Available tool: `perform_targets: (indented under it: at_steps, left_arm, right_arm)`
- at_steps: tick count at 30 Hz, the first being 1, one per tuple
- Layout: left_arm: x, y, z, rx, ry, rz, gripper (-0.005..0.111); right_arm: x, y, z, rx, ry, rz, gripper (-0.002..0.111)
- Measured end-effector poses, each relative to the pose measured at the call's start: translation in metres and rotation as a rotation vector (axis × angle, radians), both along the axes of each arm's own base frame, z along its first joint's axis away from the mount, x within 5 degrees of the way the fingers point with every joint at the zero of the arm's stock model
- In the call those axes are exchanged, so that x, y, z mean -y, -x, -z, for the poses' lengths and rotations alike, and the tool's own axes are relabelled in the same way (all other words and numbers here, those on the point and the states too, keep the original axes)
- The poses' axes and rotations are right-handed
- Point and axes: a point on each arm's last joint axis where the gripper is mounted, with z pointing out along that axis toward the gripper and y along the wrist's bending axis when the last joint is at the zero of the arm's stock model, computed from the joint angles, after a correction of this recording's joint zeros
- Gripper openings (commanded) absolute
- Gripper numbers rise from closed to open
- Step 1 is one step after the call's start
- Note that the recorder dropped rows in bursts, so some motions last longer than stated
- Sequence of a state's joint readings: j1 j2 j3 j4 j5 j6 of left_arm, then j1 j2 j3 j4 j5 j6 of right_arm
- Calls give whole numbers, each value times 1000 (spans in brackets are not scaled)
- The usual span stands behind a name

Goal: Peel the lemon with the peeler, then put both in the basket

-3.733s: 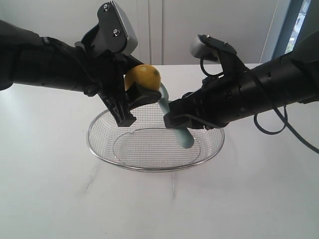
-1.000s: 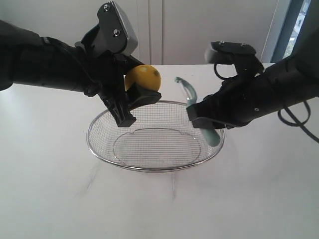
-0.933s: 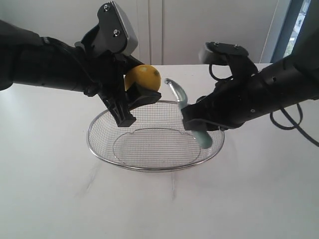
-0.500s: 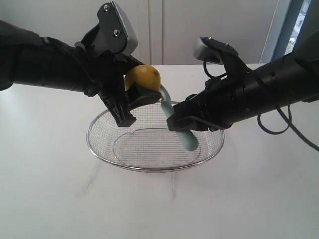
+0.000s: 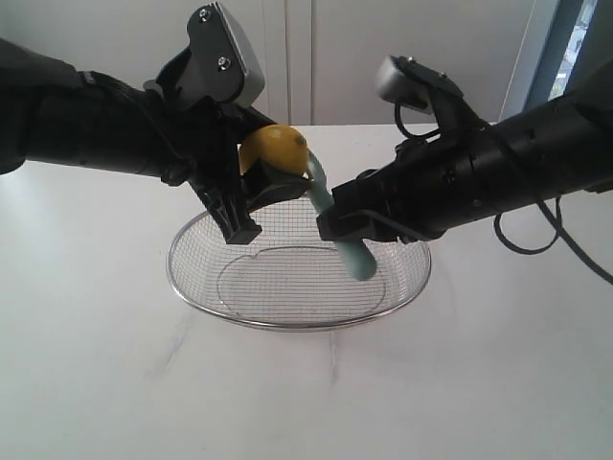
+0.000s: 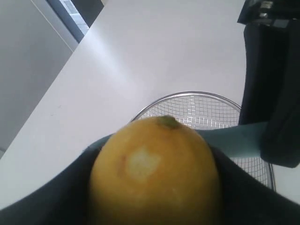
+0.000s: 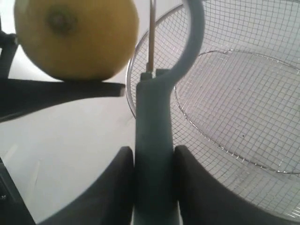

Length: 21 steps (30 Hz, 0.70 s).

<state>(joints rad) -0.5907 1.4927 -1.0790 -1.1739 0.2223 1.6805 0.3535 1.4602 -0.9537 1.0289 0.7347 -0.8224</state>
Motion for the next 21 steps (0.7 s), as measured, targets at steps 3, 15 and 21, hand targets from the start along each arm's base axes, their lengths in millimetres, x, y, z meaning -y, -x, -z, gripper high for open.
perform_targets:
  at_steps: [3, 15, 21]
  left_arm:
    - [0, 0, 0, 0, 0, 0, 0]
    - [0, 0, 0, 0, 0, 0, 0]
    - [0, 0, 0, 0, 0, 0, 0]
  right_arm:
    - [1, 1, -4, 18, -3, 8, 0]
    - [3, 4, -12, 50, -12, 14, 0]
    - [4, 7, -17, 69, -18, 18, 0]
